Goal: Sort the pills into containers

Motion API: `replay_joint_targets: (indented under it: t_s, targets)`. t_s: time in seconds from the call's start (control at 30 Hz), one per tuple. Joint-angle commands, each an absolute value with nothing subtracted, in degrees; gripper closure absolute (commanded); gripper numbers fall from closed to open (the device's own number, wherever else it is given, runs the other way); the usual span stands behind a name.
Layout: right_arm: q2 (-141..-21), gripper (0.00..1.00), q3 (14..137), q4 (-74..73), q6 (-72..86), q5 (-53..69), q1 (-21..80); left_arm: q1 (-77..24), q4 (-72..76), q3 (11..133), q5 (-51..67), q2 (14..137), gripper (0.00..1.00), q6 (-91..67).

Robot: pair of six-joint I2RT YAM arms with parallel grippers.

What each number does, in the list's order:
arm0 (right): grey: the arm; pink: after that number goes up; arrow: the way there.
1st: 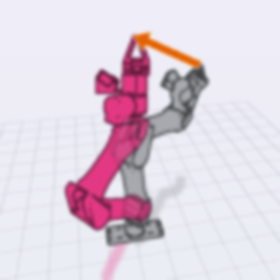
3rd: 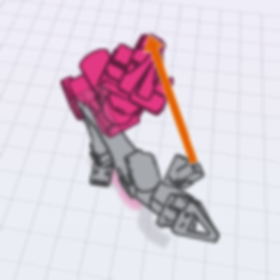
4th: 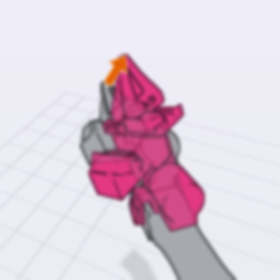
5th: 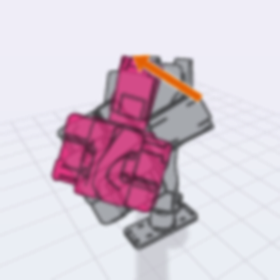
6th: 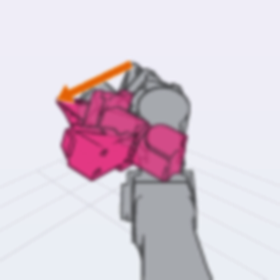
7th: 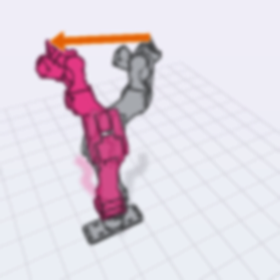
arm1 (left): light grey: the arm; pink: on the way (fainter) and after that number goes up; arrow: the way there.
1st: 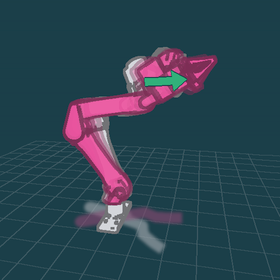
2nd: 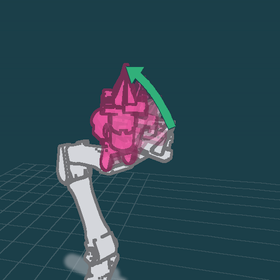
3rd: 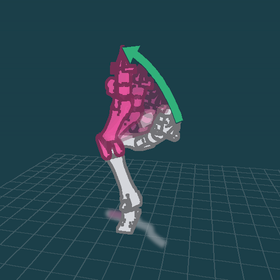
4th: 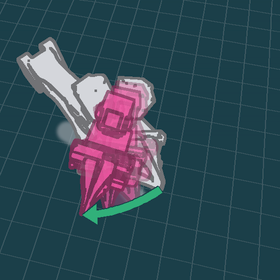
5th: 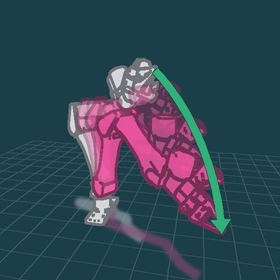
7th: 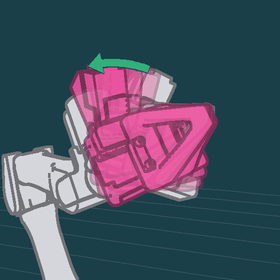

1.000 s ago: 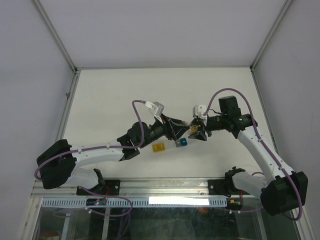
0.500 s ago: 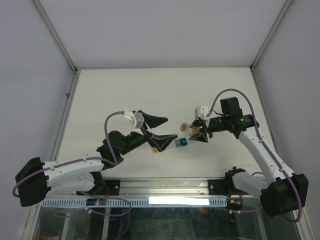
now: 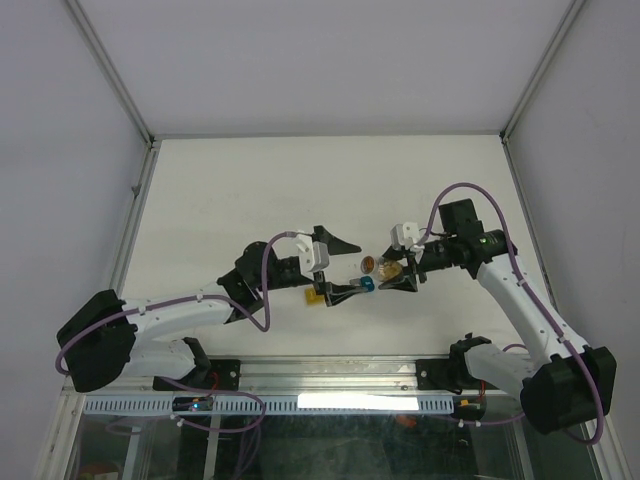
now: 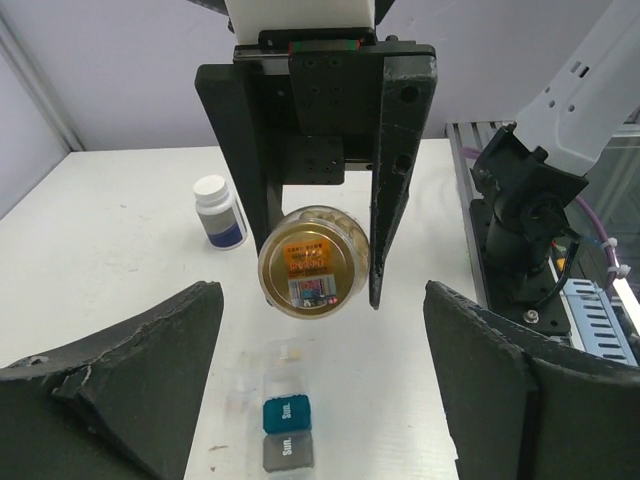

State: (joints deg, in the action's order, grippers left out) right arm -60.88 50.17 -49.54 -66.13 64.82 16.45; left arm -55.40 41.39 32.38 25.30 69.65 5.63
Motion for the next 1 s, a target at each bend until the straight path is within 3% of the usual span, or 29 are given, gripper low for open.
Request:
replay_joint_targets:
  t_s: [0.0, 0.57, 0.7, 0.87, 0.97]
  targets:
    - [-60.11, 1.00, 50.36, -49.66, -68.10, 67.54, 16.79, -55.11, 44.94, 35.67, 27.23, 72.07, 0.19, 7.80]
    - [-60.90, 1.00, 50.36, -49.65, -68.20, 66.53, 18.02, -55.11, 45.51, 38.90, 24.77, 76.12, 0.51, 2.37]
    - [-60.98, 1.00, 50.32, -49.66, -68.12, 66.34, 18.02, -55.11, 44.62, 40.02, 23.70, 76.89, 0.76, -0.35]
    - [-61.08, 1.00, 50.42, -48.08, -65.91, 65.22, 18.02, -55.11, 44.94, 39.75, 22.13, 76.56, 0.98, -8.50]
    - [-61.08, 1.00, 50.40, -46.09, -62.84, 64.13, 18.02, -55.60, 45.39, 37.62, 12.63, 74.90, 1.00, -19.40]
